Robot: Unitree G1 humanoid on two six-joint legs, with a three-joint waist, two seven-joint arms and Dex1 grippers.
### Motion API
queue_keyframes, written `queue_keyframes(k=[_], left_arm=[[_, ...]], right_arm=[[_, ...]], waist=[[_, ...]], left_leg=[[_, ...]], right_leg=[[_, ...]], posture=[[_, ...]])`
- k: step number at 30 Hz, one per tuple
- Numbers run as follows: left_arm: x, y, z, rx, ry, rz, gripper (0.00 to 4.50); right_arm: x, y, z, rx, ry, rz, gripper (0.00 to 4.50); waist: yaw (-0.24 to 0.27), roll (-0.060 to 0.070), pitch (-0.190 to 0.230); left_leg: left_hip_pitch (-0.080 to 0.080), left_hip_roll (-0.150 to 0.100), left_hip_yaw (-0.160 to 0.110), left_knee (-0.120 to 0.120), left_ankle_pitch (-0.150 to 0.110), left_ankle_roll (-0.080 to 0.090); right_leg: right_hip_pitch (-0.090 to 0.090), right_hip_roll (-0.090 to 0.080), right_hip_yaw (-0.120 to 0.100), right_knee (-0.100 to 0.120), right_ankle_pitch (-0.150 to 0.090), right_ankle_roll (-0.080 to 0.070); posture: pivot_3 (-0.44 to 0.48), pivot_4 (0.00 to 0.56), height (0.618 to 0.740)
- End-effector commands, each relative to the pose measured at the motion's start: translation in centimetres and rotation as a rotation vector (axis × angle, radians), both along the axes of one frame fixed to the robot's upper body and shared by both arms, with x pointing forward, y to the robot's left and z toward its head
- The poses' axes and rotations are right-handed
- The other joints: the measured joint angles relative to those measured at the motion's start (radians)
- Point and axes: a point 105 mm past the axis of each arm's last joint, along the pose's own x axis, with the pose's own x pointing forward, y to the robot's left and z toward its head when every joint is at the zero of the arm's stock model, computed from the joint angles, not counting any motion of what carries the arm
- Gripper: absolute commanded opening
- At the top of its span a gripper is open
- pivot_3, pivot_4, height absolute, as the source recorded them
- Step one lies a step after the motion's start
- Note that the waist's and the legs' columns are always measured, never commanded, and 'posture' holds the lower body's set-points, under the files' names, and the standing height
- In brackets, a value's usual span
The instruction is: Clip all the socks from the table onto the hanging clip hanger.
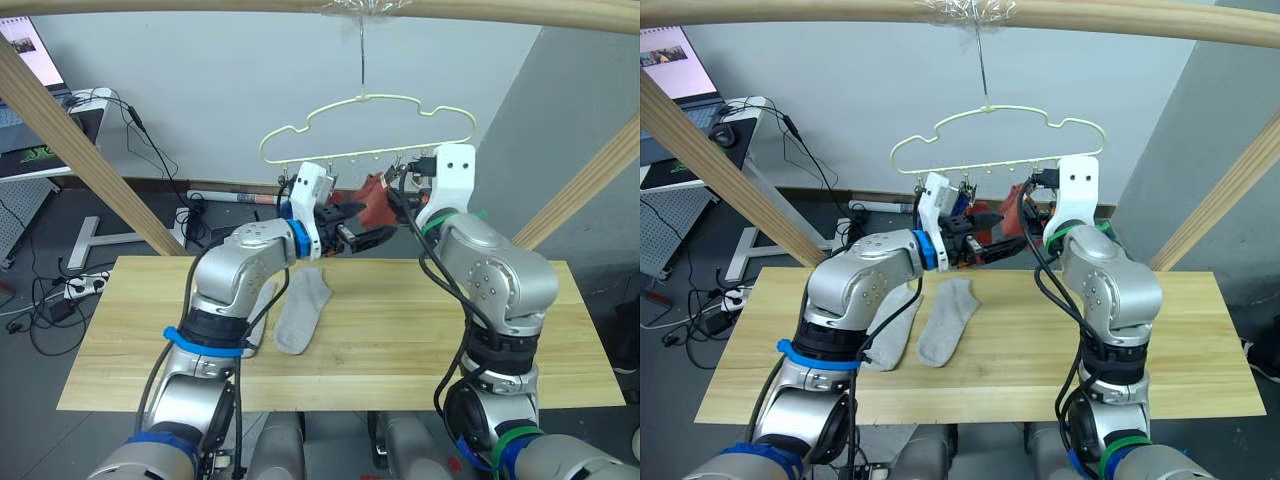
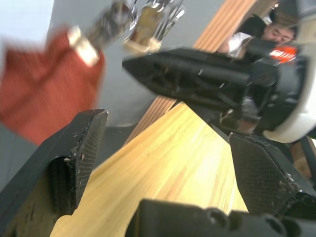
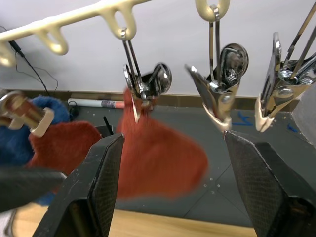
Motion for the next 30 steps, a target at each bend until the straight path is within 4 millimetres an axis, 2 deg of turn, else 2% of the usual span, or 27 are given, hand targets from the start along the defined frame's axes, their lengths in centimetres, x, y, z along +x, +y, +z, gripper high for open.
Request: queue_keyframes(k=[1, 9, 15, 18, 20, 30], left_arm=[[-1.1, 1.0, 2.5, -0.002, -0.143, -0.059, 4.48], [-1.9, 3.1, 5.6, 0.036, -0.285, -0.108, 4.48], [-2.0, 4.2, 7.1, 0.074, -0.315, -0.126, 4.48], [-1.8, 4.8, 7.6, 0.072, -0.301, -0.114, 4.5], [-1.7, 5.1, 7.5, 0.088, -0.299, -0.111, 4.5], [-1.5, 5.3, 6.9, 0.115, -0.3, -0.084, 4.5]], right_arm=[[-1.1, 0.0, 1.2, -0.019, -0.065, 0.008, 3.36], [-1.5, -1.0, 1.9, -0.088, -0.141, -0.076, 3.36], [-1.4, -1.1, 2.4, -0.086, -0.178, -0.111, 3.36], [-1.4, -1.0, 2.4, -0.08, -0.183, -0.121, 2.77], [-1.4, -0.9, 2.3, -0.075, -0.178, -0.115, 2.08], [-0.7, -0.8, 1.5, -0.051, -0.142, -0.108, 2.08]], waist=[[0.0, 0.0, 0.0], [0.0, 0.0, 0.0], [0.0, 0.0, 0.0], [0.0, 0.0, 0.0], [0.0, 0.0, 0.0], [0.0, 0.0, 0.0]], left_leg=[[0.0, 0.0, 0.0, 0.0, 0.0, 0.0], [0.0, 0.0, 0.0, 0.0, 0.0, 0.0], [0.0, 0.0, 0.0, 0.0, 0.0, 0.0], [0.0, 0.0, 0.0, 0.0, 0.0, 0.0], [0.0, 0.0, 0.0, 0.0, 0.0, 0.0], [0.0, 0.0, 0.0, 0.0, 0.0, 0.0]], right_leg=[[0.0, 0.0, 0.0, 0.0, 0.0, 0.0], [0.0, 0.0, 0.0, -0.001, 0.0, 0.0], [0.0, 0.0, 0.0, -0.001, 0.0, 0.0], [0.0, 0.0, 0.0, -0.001, 0.0, 0.0], [0.0, 0.0, 0.0, -0.001, 0.0, 0.0], [0.0, 0.0, 0.0, 0.0, 0.0, 0.0]], posture=[[0.064, 0.211, 0.74], [0.064, 0.2, 0.74], [0.065, 0.196, 0.74], [0.067, 0.195, 0.74], [0.069, 0.195, 0.74], [0.079, 0.203, 0.74]])
